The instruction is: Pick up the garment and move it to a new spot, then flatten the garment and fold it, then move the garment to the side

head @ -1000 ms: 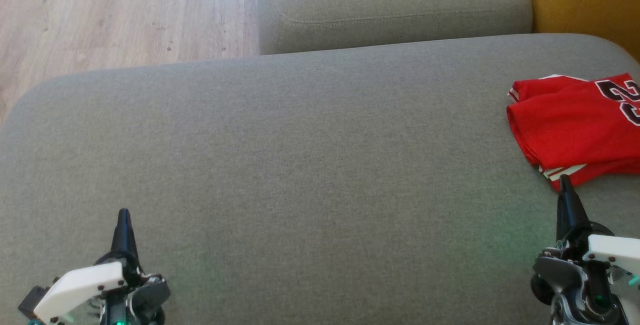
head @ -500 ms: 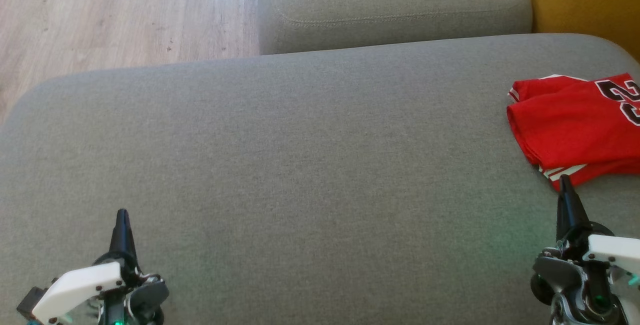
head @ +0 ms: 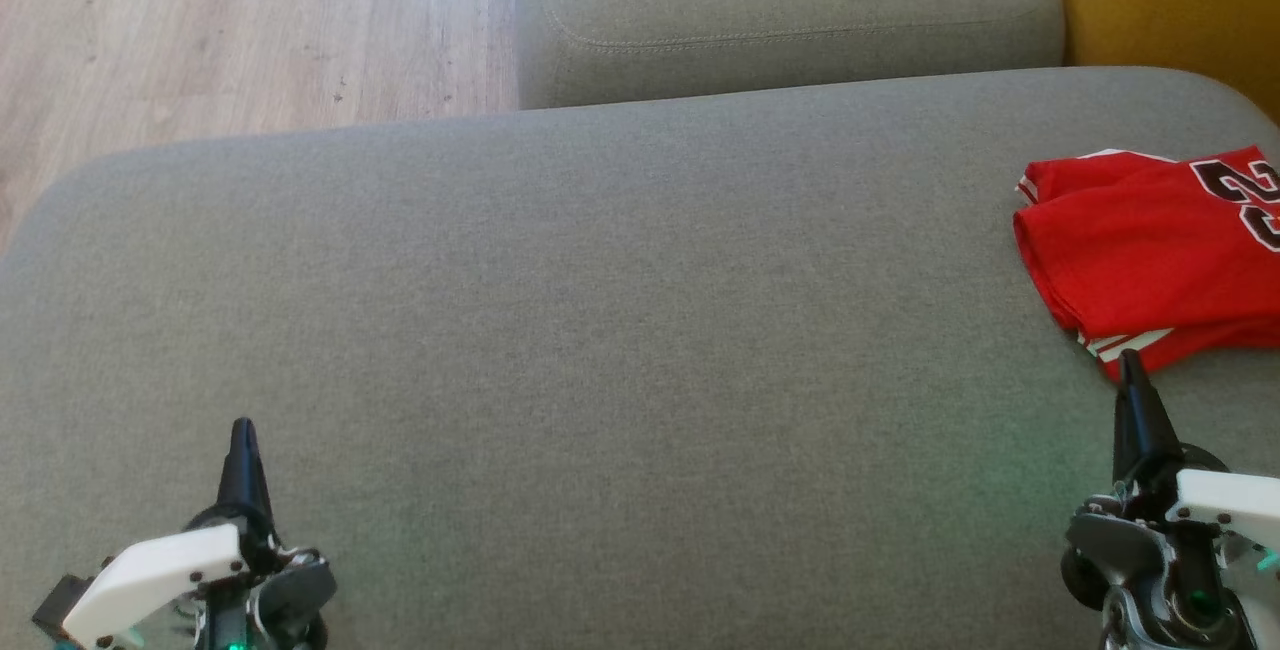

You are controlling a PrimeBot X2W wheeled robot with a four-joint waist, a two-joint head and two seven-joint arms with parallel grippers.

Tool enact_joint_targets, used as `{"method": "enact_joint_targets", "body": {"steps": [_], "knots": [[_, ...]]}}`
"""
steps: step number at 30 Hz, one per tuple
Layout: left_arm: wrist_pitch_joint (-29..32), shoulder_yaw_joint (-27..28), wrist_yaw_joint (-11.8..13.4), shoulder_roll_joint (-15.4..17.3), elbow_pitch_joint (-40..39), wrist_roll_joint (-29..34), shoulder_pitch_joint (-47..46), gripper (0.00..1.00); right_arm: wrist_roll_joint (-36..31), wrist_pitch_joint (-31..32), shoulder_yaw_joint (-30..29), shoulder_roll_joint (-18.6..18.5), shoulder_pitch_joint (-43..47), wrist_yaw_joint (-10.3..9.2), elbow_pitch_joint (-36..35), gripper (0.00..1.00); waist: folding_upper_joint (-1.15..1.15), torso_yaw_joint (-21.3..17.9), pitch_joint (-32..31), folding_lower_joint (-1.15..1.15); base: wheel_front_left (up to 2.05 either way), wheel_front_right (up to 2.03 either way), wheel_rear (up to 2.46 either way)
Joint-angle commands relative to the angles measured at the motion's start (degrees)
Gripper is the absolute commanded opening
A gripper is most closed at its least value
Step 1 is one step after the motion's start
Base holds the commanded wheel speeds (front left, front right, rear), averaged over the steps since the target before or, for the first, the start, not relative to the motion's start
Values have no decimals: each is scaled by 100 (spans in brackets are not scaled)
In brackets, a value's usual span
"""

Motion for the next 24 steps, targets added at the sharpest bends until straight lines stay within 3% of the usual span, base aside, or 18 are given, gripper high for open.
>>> {"method": "enact_joint_targets", "body": {"steps": [1,24], "knots": [[29,189,-40,49,-164,45,-276,0,36,28,115,-26,-295,-4,-180,0,0,0,0,0,0,0,0],[56,223,-40,25,-163,73,-279,0,30,34,108,-21,-296,-4,-180,0,0,0,0,0,0,0,0]]}}
